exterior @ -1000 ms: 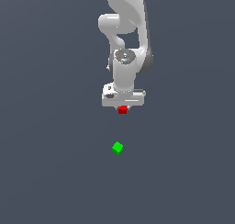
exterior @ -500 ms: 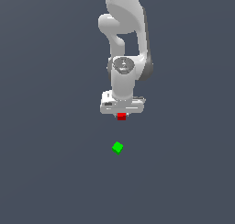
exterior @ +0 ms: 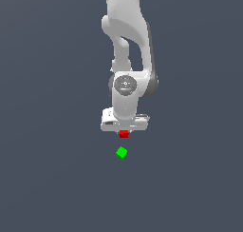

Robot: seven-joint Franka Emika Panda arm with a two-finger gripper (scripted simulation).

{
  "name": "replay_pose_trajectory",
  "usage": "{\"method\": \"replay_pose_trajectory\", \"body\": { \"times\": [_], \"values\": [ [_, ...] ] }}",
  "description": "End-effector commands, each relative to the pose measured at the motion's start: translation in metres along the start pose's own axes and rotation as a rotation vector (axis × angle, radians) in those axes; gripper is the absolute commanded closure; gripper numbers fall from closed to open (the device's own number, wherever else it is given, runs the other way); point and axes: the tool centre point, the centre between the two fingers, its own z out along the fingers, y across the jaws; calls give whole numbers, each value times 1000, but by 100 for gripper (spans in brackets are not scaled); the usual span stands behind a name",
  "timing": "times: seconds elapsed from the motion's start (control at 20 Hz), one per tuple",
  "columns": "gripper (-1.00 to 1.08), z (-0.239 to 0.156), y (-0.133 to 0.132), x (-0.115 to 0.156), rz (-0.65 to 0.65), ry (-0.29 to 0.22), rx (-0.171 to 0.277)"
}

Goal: Stack the red cube on top of the green cube.

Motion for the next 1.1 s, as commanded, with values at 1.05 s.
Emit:
{"method": "replay_pose_trajectory", "body": {
  "times": [1.05],
  "values": [
    [108,25,14,79,0,1,0]
  ]
}}
